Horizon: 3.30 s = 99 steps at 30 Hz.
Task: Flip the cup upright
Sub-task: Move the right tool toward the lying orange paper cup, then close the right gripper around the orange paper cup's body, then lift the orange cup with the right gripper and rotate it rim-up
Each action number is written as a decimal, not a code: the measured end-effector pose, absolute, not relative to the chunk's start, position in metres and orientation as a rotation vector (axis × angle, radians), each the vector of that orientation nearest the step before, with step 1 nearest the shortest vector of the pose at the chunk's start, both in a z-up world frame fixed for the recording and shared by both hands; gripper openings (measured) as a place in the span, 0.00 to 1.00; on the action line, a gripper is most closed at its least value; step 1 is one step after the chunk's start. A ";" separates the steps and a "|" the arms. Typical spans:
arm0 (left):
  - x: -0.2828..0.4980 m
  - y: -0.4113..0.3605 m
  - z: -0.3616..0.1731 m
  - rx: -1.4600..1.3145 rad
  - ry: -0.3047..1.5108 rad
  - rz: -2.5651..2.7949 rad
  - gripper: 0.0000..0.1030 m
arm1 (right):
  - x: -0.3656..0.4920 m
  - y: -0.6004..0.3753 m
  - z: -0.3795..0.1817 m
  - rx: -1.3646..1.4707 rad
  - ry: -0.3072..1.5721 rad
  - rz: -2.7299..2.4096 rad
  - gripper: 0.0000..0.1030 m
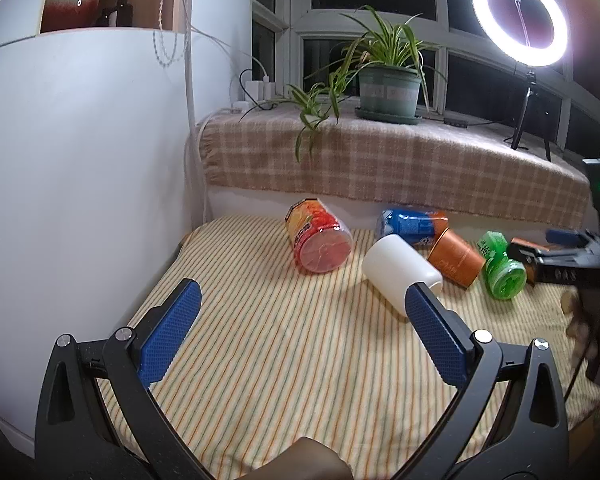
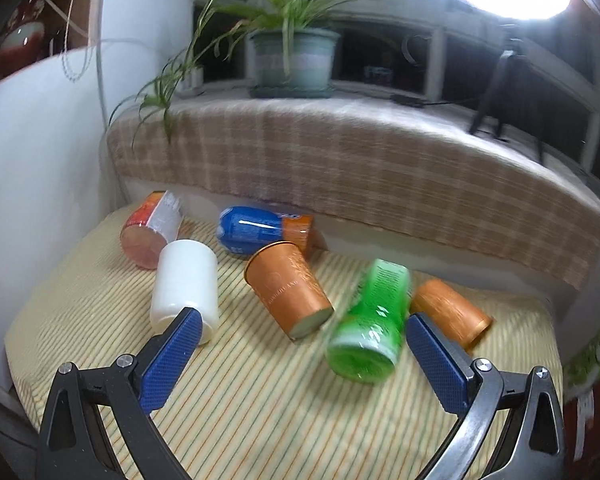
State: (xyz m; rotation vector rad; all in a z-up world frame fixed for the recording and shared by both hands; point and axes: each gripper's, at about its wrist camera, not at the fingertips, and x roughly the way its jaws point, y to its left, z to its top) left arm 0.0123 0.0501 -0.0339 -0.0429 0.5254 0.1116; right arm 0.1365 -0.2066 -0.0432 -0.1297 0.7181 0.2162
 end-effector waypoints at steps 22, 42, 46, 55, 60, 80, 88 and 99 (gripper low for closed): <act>0.009 0.080 -0.040 -0.045 0.548 0.191 1.00 | 0.251 -0.162 -0.100 -0.349 1.037 0.398 0.81; 0.012 0.084 -0.044 -0.052 0.553 0.196 1.00 | 0.280 -0.137 -0.131 -0.405 1.102 0.421 0.66; 0.010 0.082 -0.044 -0.046 0.552 0.189 1.00 | 0.273 -0.145 -0.118 -0.382 1.081 0.422 0.66; 0.003 0.077 -0.039 -0.043 0.539 0.177 1.00 | 0.253 -0.152 -0.081 -0.303 1.003 0.427 0.65; -0.002 0.072 -0.036 -0.043 0.532 0.163 1.00 | 0.229 -0.160 -0.060 -0.241 0.950 0.437 0.65; -0.010 0.049 -0.034 -0.021 0.527 0.095 1.00 | 0.117 -0.176 -0.039 0.022 0.879 0.452 0.66; -0.009 0.042 -0.038 -0.022 0.540 0.068 1.00 | 0.095 -0.189 -0.074 0.196 0.954 0.447 0.66; -0.007 0.038 -0.041 -0.027 0.562 0.047 1.00 | 0.102 -0.205 -0.110 0.359 1.025 0.377 0.66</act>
